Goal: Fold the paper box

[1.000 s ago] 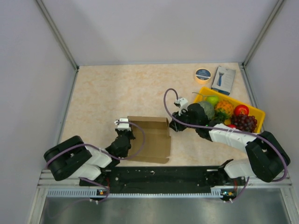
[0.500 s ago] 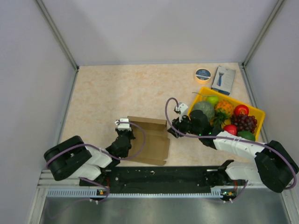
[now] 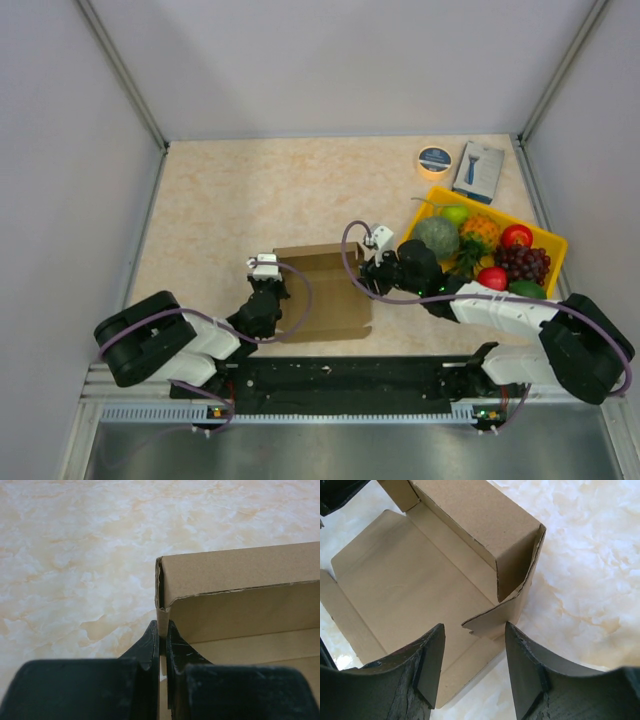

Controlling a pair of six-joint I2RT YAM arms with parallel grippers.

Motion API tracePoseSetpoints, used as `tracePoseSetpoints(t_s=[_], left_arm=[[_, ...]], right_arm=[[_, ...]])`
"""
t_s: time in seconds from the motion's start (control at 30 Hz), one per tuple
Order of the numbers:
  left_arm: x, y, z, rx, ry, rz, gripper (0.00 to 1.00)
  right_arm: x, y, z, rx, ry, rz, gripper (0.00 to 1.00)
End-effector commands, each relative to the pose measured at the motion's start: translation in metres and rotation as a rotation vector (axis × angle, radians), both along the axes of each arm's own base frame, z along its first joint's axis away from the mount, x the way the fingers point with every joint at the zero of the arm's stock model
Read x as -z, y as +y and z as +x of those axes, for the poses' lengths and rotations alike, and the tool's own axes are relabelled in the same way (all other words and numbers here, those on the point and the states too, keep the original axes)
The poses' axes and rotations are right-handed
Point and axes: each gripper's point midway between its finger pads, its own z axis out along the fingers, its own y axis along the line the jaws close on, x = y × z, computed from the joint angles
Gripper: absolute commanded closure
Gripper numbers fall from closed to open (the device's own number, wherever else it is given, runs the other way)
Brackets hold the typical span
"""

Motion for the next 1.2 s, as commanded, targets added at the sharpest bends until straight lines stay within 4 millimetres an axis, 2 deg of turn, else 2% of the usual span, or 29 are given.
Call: tracePoseSetpoints(t_s=[0.0, 0.1, 0.17, 0.2, 0.23, 0.33, 0.47, 0.67, 0.77, 0.87, 0.97, 1.03, 1.1, 1.13, 1.17], left_arm=[[-0.015, -0.007, 0.004, -0.001, -0.036, -0.045, 1.00], [-0.014, -0.008, 0.004, -0.001, -0.035, -0.042, 1.00], [-0.014, -0.008, 0.004, 0.000, -0.035, -0.043, 1.00], [-0.014, -0.008, 0.003, 0.002, -0.036, -0.043, 1.00], [-0.013, -0.007, 0.003, 0.001, -0.036, -0.039, 1.00], [-0.015, -0.009, 0.003, 0.006, -0.038, -0.035, 1.00], [-0.016, -0.009, 0.002, 0.002, -0.038, -0.038, 1.00], [-0.014, -0.006, 0.003, -0.025, -0.032, -0.025, 1.00], [-0.014, -0.004, 0.005, -0.059, -0.022, -0.030, 1.00], [-0.011, -0.005, 0.005, -0.060, -0.011, -0.024, 1.00], [-0.011, -0.005, 0.006, -0.063, -0.010, -0.024, 1.00], [-0.010, -0.005, 0.006, -0.064, -0.009, -0.018, 1.00], [-0.010, -0.005, 0.006, -0.066, -0.008, -0.019, 1.00], [-0.011, -0.004, 0.006, -0.070, -0.011, -0.019, 1.00], [-0.010, -0.004, 0.006, -0.072, -0.009, -0.016, 1.00]], right_arm=[[-0.042, 0.022, 0.008, -0.055, -0.109, 0.101, 0.49], [-0.049, 0.034, -0.008, -0.144, -0.069, 0.160, 0.49], [-0.053, 0.037, -0.004, -0.139, -0.074, 0.163, 0.48], [-0.046, 0.039, -0.001, -0.138, -0.063, 0.148, 0.48], [-0.051, 0.043, 0.004, -0.142, -0.065, 0.144, 0.48], [-0.044, 0.050, 0.022, -0.095, -0.034, 0.099, 0.48], [-0.038, 0.051, 0.036, -0.039, -0.023, 0.083, 0.50], [-0.041, 0.037, 0.047, 0.055, -0.085, 0.069, 0.54], [-0.035, 0.029, 0.049, 0.092, -0.062, 0.026, 0.60], [-0.033, 0.029, 0.038, 0.068, -0.019, 0.041, 0.60], [-0.044, 0.022, 0.025, 0.075, -0.006, 0.095, 0.60], [-0.052, 0.008, 0.019, 0.118, -0.015, 0.104, 0.59], [-0.048, -0.006, 0.016, 0.160, -0.018, 0.084, 0.58], [-0.060, -0.013, 0.015, 0.183, -0.048, 0.109, 0.57], [-0.060, -0.019, 0.014, 0.207, -0.045, 0.106, 0.58]])
